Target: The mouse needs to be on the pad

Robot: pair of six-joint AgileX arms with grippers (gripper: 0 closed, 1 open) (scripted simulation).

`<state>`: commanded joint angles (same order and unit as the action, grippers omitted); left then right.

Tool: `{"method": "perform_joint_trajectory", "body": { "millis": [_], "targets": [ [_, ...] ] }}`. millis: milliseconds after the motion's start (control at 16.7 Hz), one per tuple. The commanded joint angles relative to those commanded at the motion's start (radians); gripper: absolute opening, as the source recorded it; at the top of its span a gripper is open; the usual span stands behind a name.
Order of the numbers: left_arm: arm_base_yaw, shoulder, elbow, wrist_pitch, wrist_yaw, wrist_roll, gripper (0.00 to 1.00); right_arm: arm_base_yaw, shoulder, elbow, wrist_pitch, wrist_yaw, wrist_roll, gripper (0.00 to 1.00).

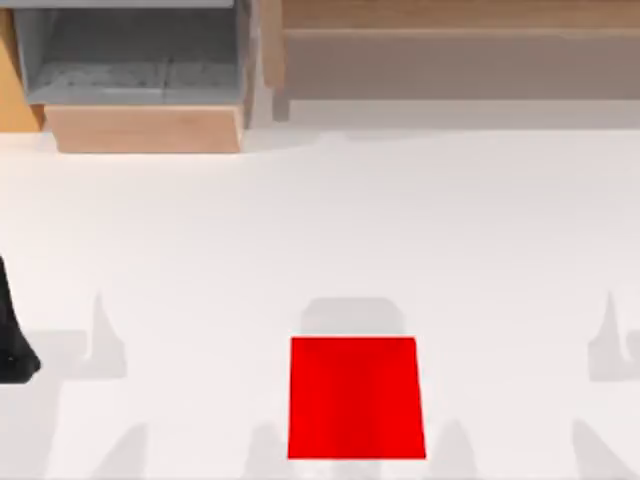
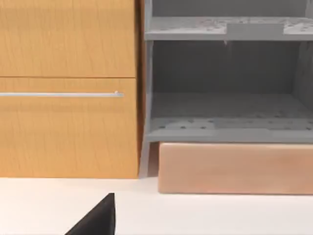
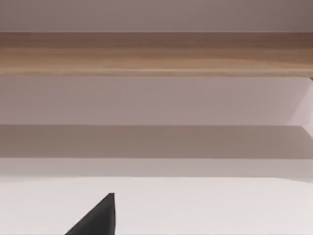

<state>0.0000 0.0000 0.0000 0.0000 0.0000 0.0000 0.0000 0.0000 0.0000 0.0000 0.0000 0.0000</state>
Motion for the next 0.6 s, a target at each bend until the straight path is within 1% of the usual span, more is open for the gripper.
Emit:
{"method": "perform_joint_trajectory", "body": {
  "millis": [180,300,420,600],
  "targets": [
    [0.003,0.011,0.011,-0.010,0.000,0.001,1.00,0.000,0.000,0.000,0.000,0.000,0.000,1.00],
    [0.015,0.065,0.063,-0.052,-0.001,0.005,1.00,0.000,0.000,0.000,0.000,0.000,0.000,1.00],
    [0.033,0.161,0.148,-0.123,-0.001,0.012,1.00,0.000,0.000,0.000,0.000,0.000,0.000,1.00],
    [0.069,0.385,0.316,-0.270,0.000,0.025,1.00,0.000,0.000,0.000,0.000,0.000,0.000,1.00]
  ]
}}
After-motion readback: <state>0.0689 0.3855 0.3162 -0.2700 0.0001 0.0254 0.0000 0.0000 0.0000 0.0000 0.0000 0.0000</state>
